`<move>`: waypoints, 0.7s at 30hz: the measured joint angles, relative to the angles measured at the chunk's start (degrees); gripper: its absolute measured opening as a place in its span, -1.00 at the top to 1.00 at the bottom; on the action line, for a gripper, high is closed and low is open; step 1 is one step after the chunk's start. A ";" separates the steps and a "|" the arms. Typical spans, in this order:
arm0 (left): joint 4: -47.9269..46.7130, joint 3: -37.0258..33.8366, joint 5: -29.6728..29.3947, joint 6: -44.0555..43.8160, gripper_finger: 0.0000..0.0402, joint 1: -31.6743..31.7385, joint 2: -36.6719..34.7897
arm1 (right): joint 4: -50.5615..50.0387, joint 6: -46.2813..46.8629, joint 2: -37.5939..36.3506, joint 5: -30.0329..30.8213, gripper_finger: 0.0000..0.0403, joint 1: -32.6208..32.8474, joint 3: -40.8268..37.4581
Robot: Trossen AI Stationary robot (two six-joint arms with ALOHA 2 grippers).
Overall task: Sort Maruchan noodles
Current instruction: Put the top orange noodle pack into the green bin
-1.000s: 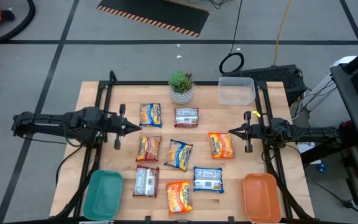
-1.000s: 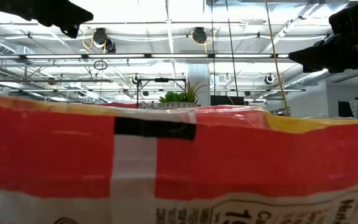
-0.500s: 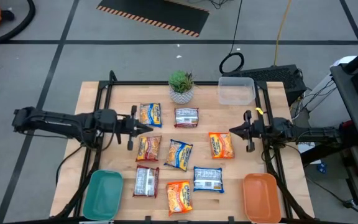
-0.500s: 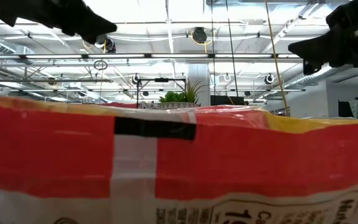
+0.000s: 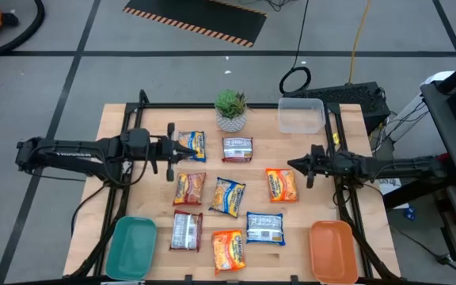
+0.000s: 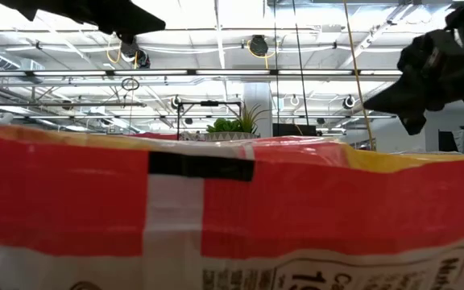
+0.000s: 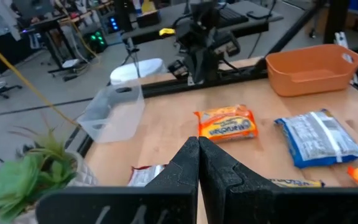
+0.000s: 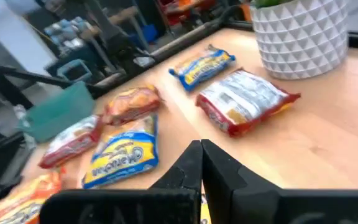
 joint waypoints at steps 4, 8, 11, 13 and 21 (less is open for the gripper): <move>-1.55 0.00 0.00 1.13 0.97 1.26 0.05 | 0.25 1.49 8.23 2.19 1.00 -0.02 3.24; -2.51 0.00 0.00 1.22 0.97 1.65 0.35 | -5.70 4.66 16.21 5.46 1.00 0.00 7.62; -2.23 0.00 0.02 0.38 0.97 1.60 0.31 | -13.33 7.03 22.19 8.27 0.96 0.00 11.86; -2.24 0.00 0.02 -0.05 0.97 1.60 0.35 | -16.68 7.98 25.95 9.24 0.89 0.02 14.68; -1.61 0.00 0.02 0.04 0.97 1.60 0.35 | -19.63 6.88 34.75 9.35 0.56 0.02 21.71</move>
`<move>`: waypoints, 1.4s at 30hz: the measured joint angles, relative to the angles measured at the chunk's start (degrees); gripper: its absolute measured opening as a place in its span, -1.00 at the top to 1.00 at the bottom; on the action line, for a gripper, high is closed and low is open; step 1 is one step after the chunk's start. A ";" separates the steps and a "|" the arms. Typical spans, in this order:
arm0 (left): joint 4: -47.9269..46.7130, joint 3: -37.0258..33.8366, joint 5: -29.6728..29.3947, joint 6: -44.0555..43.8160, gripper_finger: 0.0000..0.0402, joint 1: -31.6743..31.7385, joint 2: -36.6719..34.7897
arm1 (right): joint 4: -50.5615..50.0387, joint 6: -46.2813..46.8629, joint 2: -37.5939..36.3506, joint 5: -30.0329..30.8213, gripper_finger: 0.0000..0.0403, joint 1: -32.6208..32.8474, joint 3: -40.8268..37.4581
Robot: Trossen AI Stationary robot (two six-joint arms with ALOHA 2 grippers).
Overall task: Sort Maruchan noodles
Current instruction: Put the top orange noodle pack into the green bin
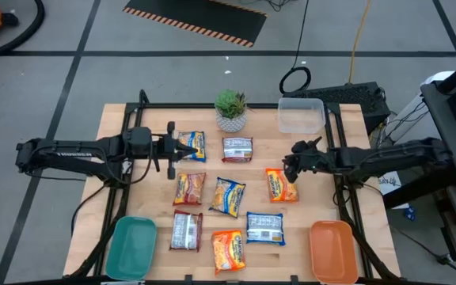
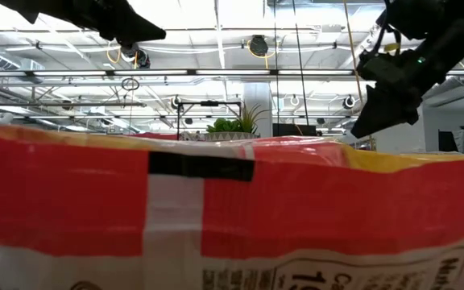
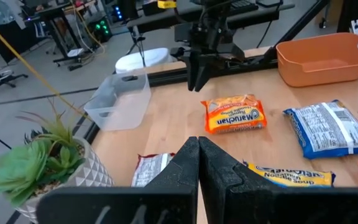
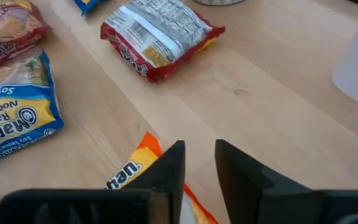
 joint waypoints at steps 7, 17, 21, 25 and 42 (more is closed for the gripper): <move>0.00 0.00 0.00 -1.39 0.97 0.00 0.00 | -5.75 7.25 0.68 0.11 0.40 -0.38 0.24; 0.02 0.00 0.00 -1.37 0.97 -0.07 0.00 | -12.60 19.19 0.68 -1.72 0.37 -1.74 0.24; 0.02 0.00 0.00 -1.55 0.97 -0.07 0.00 | -12.48 20.15 0.68 -1.75 0.37 -2.51 0.15; 0.04 0.00 0.00 -1.77 0.97 -0.07 0.00 | -12.32 23.13 0.66 -2.77 0.37 -2.54 -1.52; 3.57 -0.02 0.00 0.37 0.97 -0.07 -0.02 | 5.07 24.32 0.64 -14.55 0.36 -5.55 -13.62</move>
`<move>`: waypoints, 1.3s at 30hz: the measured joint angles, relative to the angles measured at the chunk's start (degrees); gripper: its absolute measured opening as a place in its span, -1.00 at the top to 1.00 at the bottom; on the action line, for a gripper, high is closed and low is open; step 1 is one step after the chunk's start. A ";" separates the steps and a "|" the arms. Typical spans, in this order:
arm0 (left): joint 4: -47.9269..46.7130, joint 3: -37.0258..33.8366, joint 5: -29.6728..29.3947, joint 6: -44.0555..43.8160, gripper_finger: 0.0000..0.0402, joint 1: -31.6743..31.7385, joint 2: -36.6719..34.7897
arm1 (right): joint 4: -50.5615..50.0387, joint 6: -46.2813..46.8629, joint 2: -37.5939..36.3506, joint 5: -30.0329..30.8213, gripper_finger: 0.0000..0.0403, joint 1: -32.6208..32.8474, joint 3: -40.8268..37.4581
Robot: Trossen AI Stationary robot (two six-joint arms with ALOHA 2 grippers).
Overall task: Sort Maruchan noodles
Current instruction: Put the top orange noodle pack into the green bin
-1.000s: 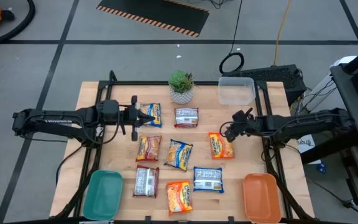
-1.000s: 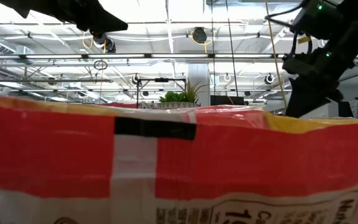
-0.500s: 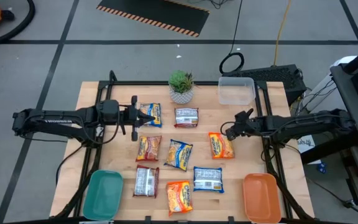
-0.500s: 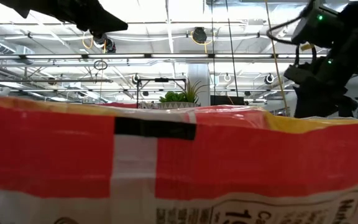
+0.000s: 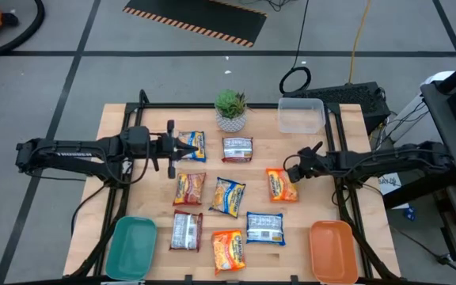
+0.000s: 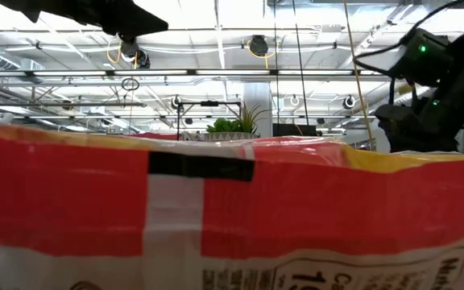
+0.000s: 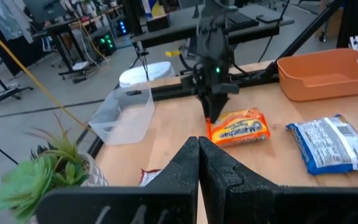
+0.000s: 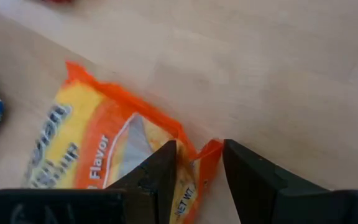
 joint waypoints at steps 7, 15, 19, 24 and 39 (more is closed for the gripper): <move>0.84 0.00 0.00 1.31 0.97 0.00 0.02 | 4.99 -1.75 -0.08 -0.92 0.37 0.01 -2.90; 0.89 0.00 0.00 -0.06 0.97 0.00 0.02 | 7.46 -6.50 0.02 -2.42 0.70 0.02 -3.30; 0.88 0.00 0.00 -1.99 0.97 0.00 0.01 | 9.74 -10.02 0.05 -2.67 0.96 0.02 -3.37; 1.26 0.00 0.01 -3.13 0.97 -1.24 0.02 | 15.19 -14.54 -0.51 -3.95 0.97 -0.17 -2.71; 3.06 0.00 -2.92 -8.91 0.91 -3.19 1.42 | 16.17 -26.30 -3.39 1.12 1.00 -0.09 6.30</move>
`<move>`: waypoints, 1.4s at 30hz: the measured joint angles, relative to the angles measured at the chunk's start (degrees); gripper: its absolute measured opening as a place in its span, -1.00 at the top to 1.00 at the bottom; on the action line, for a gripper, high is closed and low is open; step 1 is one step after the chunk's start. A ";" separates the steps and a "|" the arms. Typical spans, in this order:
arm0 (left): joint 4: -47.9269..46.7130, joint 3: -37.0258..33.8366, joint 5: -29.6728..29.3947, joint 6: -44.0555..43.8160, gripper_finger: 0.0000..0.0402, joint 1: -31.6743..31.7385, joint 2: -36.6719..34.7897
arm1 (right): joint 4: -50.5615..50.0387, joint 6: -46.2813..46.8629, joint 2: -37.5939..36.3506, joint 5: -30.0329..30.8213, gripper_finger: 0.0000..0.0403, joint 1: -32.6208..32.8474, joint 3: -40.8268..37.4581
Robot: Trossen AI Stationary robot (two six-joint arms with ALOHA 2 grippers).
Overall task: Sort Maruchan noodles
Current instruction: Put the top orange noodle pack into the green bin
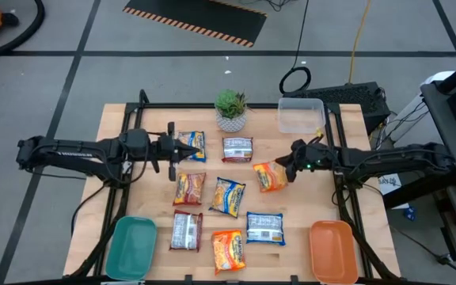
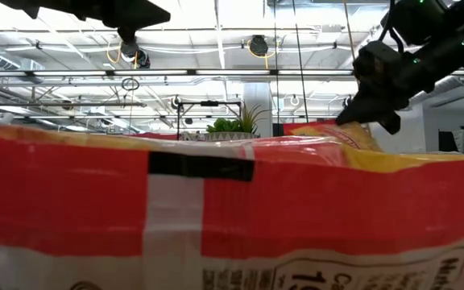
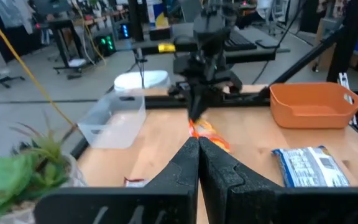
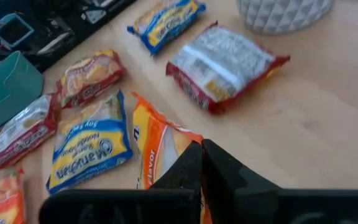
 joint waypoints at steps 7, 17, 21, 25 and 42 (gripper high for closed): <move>1.04 -0.04 -0.03 -4.96 0.49 -0.12 6.81 | 4.80 -4.43 0.00 3.28 1.00 0.49 2.64; 10.93 -0.04 -0.06 -7.71 -0.14 -3.78 15.77 | 22.48 -10.18 0.02 4.16 1.00 3.68 3.60; 15.35 -0.04 -2.15 -7.02 -0.30 -5.83 17.94 | 22.49 -12.19 1.07 6.27 1.00 5.10 6.27; 18.08 -0.04 -5.21 -5.86 -0.41 -7.44 20.22 | 22.64 -14.86 3.62 6.26 1.00 6.50 10.18; 43.55 -0.02 -13.04 0.81 -0.78 -10.48 33.96 | 31.03 -19.43 10.62 5.95 1.00 12.35 15.64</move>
